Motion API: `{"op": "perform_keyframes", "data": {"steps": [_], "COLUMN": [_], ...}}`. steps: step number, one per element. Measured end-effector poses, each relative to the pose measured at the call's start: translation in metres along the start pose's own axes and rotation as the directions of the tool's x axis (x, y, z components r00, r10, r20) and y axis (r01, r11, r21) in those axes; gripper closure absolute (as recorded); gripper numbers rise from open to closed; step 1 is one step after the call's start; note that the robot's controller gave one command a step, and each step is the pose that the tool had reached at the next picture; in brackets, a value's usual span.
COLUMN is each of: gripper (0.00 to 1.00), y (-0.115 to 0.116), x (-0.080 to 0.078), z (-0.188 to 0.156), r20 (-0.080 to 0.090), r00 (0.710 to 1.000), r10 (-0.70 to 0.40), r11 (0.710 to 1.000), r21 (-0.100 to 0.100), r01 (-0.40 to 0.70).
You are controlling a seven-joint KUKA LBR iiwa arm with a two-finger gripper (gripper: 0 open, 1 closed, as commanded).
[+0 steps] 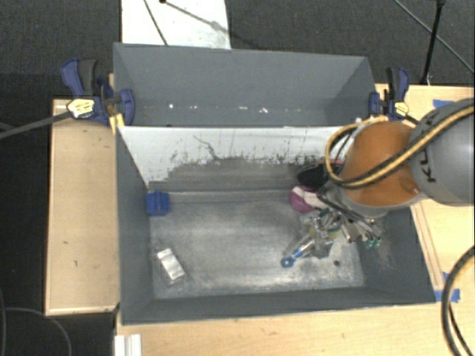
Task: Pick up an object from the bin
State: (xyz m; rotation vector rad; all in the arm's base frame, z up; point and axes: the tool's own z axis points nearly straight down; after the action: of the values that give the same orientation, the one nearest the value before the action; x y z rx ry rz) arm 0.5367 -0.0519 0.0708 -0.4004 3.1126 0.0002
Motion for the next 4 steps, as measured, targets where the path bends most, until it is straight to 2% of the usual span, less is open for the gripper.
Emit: {"op": "perform_keyframes", "data": {"steps": [1, 2, 3, 4], "gripper": [1.00, 1.00, 1.00, 1.00], "y": [0.006, 0.019, 0.064, 0.032], "x": [0.004, 0.020, 0.019, 0.017], "z": [-0.090, -0.137, -0.270, -0.215], "r20": [0.006, 0.004, 0.009, -0.004], "r00": [1.000, 1.000, 0.999, 0.990], "r10": [0.008, 0.013, -0.050, -0.140], "r11": [1.000, 1.000, 0.999, 0.990], "r21": [0.003, 0.002, 0.002, -0.001], "r01": [-0.008, -0.013, 0.050, 0.140]}}
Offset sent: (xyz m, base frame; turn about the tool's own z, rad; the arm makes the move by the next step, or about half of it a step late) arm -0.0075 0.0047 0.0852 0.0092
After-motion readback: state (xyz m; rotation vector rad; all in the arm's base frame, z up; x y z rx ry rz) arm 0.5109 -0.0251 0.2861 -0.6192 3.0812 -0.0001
